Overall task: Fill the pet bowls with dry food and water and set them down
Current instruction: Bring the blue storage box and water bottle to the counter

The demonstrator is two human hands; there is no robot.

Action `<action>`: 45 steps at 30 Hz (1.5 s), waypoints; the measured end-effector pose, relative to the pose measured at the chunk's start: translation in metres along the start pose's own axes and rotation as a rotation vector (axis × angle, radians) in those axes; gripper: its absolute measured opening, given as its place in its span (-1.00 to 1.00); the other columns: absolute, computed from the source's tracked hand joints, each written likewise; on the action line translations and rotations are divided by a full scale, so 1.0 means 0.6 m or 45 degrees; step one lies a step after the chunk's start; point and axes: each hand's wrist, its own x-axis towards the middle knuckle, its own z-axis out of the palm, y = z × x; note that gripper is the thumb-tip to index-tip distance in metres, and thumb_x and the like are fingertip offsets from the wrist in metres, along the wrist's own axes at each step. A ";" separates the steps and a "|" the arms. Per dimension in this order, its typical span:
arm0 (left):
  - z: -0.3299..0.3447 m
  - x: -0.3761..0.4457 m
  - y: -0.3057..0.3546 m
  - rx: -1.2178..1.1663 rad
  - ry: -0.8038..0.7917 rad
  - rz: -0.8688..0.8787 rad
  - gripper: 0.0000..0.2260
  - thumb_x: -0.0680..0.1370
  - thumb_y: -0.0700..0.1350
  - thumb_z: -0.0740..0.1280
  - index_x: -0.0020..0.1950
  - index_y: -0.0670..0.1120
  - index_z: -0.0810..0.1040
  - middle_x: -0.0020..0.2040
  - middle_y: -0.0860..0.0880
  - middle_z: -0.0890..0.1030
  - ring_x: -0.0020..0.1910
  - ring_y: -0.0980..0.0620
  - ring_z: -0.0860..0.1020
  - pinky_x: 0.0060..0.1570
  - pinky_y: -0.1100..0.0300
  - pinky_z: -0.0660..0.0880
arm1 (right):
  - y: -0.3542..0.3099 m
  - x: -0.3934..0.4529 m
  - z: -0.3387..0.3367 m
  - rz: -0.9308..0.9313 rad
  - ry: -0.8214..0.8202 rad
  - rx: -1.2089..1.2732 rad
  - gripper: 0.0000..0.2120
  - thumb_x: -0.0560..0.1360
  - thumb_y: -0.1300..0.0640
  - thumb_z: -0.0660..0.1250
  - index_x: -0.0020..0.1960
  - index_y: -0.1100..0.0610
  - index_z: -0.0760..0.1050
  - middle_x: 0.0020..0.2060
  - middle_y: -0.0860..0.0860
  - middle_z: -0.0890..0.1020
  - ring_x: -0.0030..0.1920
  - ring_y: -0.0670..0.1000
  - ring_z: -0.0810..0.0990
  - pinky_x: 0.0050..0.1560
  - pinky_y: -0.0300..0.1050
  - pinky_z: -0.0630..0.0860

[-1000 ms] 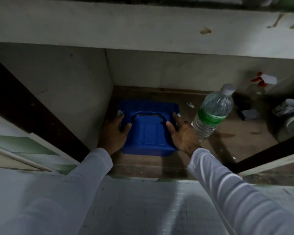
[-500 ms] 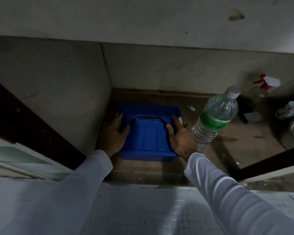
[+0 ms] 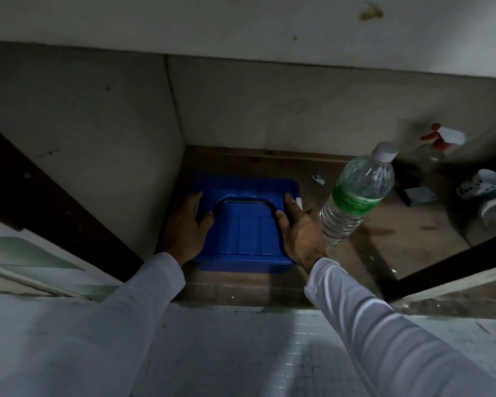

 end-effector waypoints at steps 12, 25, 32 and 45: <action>-0.033 -0.163 0.019 0.039 -0.014 -0.078 -0.44 0.68 0.02 0.28 0.66 0.06 0.17 0.60 -0.05 0.33 0.52 -0.10 0.35 0.46 0.14 0.25 | -0.002 -0.143 -0.040 -0.018 -0.052 0.064 -0.45 0.65 -0.13 0.13 0.60 -0.01 0.23 0.34 0.27 0.51 0.30 0.32 0.50 0.28 0.17 0.44; -0.111 -0.412 0.094 0.073 -0.017 -0.174 -0.45 0.66 -0.04 0.33 0.63 0.00 0.26 0.48 -0.15 0.46 0.40 -0.14 0.46 0.31 0.29 0.26 | -0.030 -0.362 -0.150 0.193 -0.177 0.077 -0.47 0.65 -0.22 0.14 0.59 -0.27 0.14 0.14 0.07 0.37 0.00 0.05 0.47 0.29 -0.03 0.45; -0.186 -0.510 0.160 0.092 -0.071 -0.194 -0.46 0.66 -0.05 0.34 0.62 -0.01 0.27 0.44 -0.15 0.50 0.36 -0.13 0.47 0.30 0.27 0.27 | -0.081 -0.463 -0.243 0.208 -0.215 0.088 -0.46 0.65 -0.20 0.13 0.60 -0.23 0.12 0.07 0.06 0.35 -0.19 -0.05 0.39 0.08 -0.20 0.41; -0.396 -0.621 0.378 0.018 -0.090 -0.236 -0.46 0.65 -0.01 0.34 0.62 0.02 0.27 0.48 -0.06 0.46 0.36 0.09 0.41 0.36 0.23 0.29 | -0.259 -0.569 -0.484 0.234 -0.223 0.070 -0.46 0.66 -0.18 0.16 0.61 -0.17 0.17 0.11 0.13 0.40 -0.15 0.01 0.42 0.06 -0.09 0.50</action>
